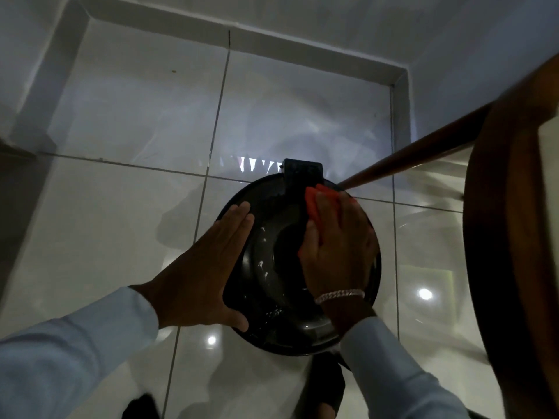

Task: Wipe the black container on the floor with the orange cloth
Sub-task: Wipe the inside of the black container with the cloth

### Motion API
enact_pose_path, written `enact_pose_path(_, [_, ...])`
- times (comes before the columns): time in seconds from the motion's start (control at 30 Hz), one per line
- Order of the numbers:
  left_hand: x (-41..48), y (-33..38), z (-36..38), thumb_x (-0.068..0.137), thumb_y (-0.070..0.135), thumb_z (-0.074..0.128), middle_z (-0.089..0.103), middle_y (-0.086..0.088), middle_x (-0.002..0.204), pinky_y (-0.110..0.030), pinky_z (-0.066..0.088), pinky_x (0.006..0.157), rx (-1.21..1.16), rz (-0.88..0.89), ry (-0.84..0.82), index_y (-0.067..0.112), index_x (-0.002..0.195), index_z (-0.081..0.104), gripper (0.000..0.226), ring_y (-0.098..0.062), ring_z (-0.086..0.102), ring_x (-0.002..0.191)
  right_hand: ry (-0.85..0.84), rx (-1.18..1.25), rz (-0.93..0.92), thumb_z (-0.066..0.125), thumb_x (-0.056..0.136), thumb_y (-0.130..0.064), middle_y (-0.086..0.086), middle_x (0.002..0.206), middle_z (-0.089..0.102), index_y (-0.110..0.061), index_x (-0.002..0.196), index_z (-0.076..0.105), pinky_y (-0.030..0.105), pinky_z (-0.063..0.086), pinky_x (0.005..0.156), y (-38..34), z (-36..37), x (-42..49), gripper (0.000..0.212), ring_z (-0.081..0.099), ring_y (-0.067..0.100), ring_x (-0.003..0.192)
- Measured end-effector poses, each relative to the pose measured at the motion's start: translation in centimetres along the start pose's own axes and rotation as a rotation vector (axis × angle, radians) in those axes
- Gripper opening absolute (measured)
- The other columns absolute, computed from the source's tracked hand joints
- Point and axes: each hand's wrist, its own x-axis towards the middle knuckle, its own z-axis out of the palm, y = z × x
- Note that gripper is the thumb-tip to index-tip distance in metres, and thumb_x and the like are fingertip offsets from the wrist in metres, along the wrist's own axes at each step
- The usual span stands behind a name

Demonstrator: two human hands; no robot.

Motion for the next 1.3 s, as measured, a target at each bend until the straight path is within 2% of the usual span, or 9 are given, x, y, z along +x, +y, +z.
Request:
enact_pose_path(0.13, [0.8, 0.8, -2.6, 0.076, 0.074, 0.049, -0.023, 0.015, 0.159, -0.023, 0.009, 0.117, -0.05, 0.02, -0.019, 0.026, 0.151, -0.009, 0.107, 0.003, -0.017, 0.144, -0.085, -0.038, -0.033, 0.033, 0.092, -0.042, 0.004, 0.159, 0.033, -0.029, 0.148, 0.035, 0.059, 0.02, 0.12, 0.9, 0.0, -1.2, 0.058, 0.019, 0.025, 0.152])
enact_pose_path(0.23, [5.3, 2.0, -5.1, 0.097, 0.039, 0.041, 0.014, -0.008, 0.16, -0.037, 0.019, 0.121, -0.039, 0.061, 0.177, 0.009, 0.15, 0.018, 0.065, -0.016, 0.01, 0.148, -0.102, -0.032, -0.041, 0.032, 0.09, -0.042, 0.006, 0.159, 0.034, -0.027, 0.148, 0.037, 0.059, 0.023, 0.119, 0.9, -0.5, -0.9, 0.06, 0.022, 0.028, 0.151])
enact_pose_path(0.3, [9.9, 2.7, -6.1, 0.1, 0.021, 0.043, 0.016, -0.016, 0.16, -0.042, 0.015, 0.122, -0.013, 0.081, 0.208, 0.001, 0.148, 0.022, 0.057, -0.027, 0.009, 0.149, -0.108, -0.026, -0.051, 0.033, 0.089, -0.042, 0.006, 0.158, 0.035, -0.027, 0.148, 0.037, 0.059, 0.024, 0.118, 0.7, -0.6, -0.9, 0.06, 0.022, 0.028, 0.15])
enact_pose_path(0.43, [15.7, 1.9, -5.6, 0.101, 0.03, 0.037, 0.011, -0.016, 0.162, -0.044, 0.013, 0.12, 0.209, 0.106, 0.001, 0.002, 0.15, 0.016, 0.06, -0.03, 0.002, 0.15, -0.048, 0.071, -0.054, 0.041, 0.087, -0.038, 0.009, 0.153, 0.043, -0.025, 0.143, 0.045, 0.062, 0.03, 0.115, 0.9, -0.7, -1.0, 0.057, 0.032, 0.032, 0.146])
enact_pose_path(0.73, [16.1, 0.7, -5.0, 0.1, 0.037, 0.026, 0.017, -0.018, 0.16, -0.046, 0.011, 0.121, 0.4, 0.257, 0.042, 0.0, 0.149, 0.02, 0.062, -0.032, 0.008, 0.149, 0.04, 0.265, -0.225, 0.048, 0.087, -0.029, 0.01, 0.138, 0.058, -0.023, 0.129, 0.056, 0.063, 0.037, 0.107, 1.5, -0.3, -5.2, 0.044, 0.047, 0.029, 0.135])
enact_pose_path(0.83, [16.5, 0.5, -4.9, 0.101, 0.035, 0.031, 0.013, -0.017, 0.161, -0.044, 0.009, 0.121, 0.383, 0.264, 0.009, 0.002, 0.15, 0.018, 0.06, -0.031, 0.005, 0.15, -0.05, 0.349, -0.296, 0.051, 0.091, -0.029, 0.01, 0.139, 0.058, -0.021, 0.13, 0.059, 0.059, 0.039, 0.104, -1.5, 0.5, -4.0, 0.041, 0.051, 0.029, 0.133])
enact_pose_path(1.0, [16.6, 0.3, -5.0, 0.101, 0.035, 0.029, 0.011, -0.015, 0.162, -0.043, 0.007, 0.122, 0.325, 0.276, -0.001, 0.003, 0.15, 0.015, 0.061, -0.029, 0.002, 0.15, -0.144, 0.106, -0.254, 0.048, 0.092, -0.048, 0.0, 0.145, 0.053, -0.034, 0.133, 0.053, 0.059, 0.027, 0.115, -4.0, 1.1, -4.9, 0.043, 0.039, 0.027, 0.141])
enact_pose_path(1.13, [16.4, 0.6, -5.3, 0.1, 0.037, 0.025, 0.012, -0.016, 0.161, -0.045, 0.009, 0.122, 0.381, 0.295, 0.004, 0.002, 0.15, 0.016, 0.062, -0.03, 0.004, 0.15, -0.201, 0.039, -0.394, 0.055, 0.089, -0.044, -0.003, 0.146, 0.049, -0.039, 0.133, 0.049, 0.061, 0.027, 0.114, -1.3, 0.6, -7.9, 0.045, 0.038, 0.025, 0.142])
enact_pose_path(1.3, [16.5, 1.0, -5.5, 0.102, 0.037, 0.025, 0.014, -0.014, 0.162, -0.043, 0.008, 0.122, 0.499, 0.35, -0.012, 0.004, 0.15, 0.017, 0.059, -0.029, 0.004, 0.15, -0.109, 0.006, -0.224, 0.048, 0.088, -0.044, 0.006, 0.144, 0.054, -0.033, 0.136, 0.047, 0.058, 0.032, 0.111, 0.4, 0.0, -8.0, 0.049, 0.042, 0.029, 0.139])
